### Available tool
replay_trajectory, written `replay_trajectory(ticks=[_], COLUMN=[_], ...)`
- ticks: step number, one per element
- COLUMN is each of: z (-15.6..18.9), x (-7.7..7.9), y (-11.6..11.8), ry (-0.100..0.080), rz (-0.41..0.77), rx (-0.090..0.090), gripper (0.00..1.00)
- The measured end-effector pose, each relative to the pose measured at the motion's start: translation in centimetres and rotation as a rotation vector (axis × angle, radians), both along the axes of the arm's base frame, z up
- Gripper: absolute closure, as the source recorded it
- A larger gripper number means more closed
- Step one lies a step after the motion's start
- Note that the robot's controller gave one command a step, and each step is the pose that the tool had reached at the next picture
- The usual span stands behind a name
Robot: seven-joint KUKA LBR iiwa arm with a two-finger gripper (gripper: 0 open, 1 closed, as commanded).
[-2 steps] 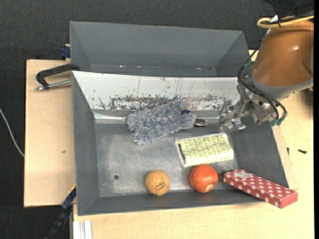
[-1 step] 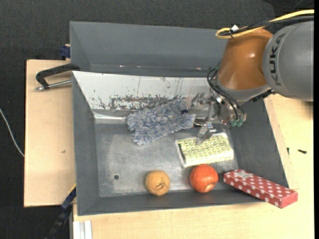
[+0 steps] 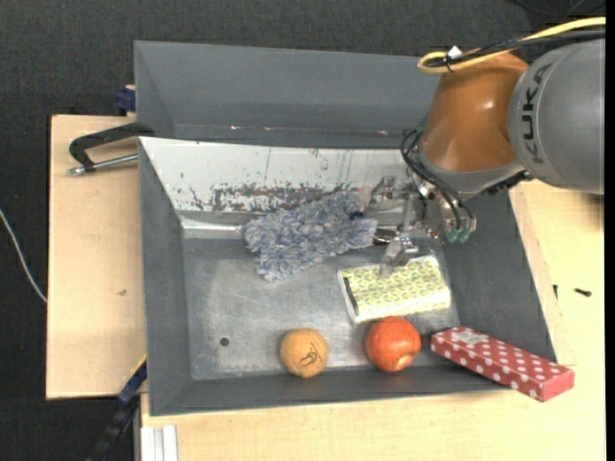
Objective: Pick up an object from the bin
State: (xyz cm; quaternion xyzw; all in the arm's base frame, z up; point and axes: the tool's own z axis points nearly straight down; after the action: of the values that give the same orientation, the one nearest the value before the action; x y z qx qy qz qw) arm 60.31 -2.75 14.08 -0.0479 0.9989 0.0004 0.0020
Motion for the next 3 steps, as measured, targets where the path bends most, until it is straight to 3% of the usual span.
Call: replay_trajectory(ticks=[1, 2, 3], z=[-6.2, -6.2, -2.0], x=[-3.1, -3.1, -3.6], y=[2.9, 2.9, 3.5], ry=[-0.018, -0.019, 0.004], rz=[0.057, 0.057, 0.043], rx=[-0.004, -0.004, -0.001], gripper=[1.00, 1.00, 1.00])
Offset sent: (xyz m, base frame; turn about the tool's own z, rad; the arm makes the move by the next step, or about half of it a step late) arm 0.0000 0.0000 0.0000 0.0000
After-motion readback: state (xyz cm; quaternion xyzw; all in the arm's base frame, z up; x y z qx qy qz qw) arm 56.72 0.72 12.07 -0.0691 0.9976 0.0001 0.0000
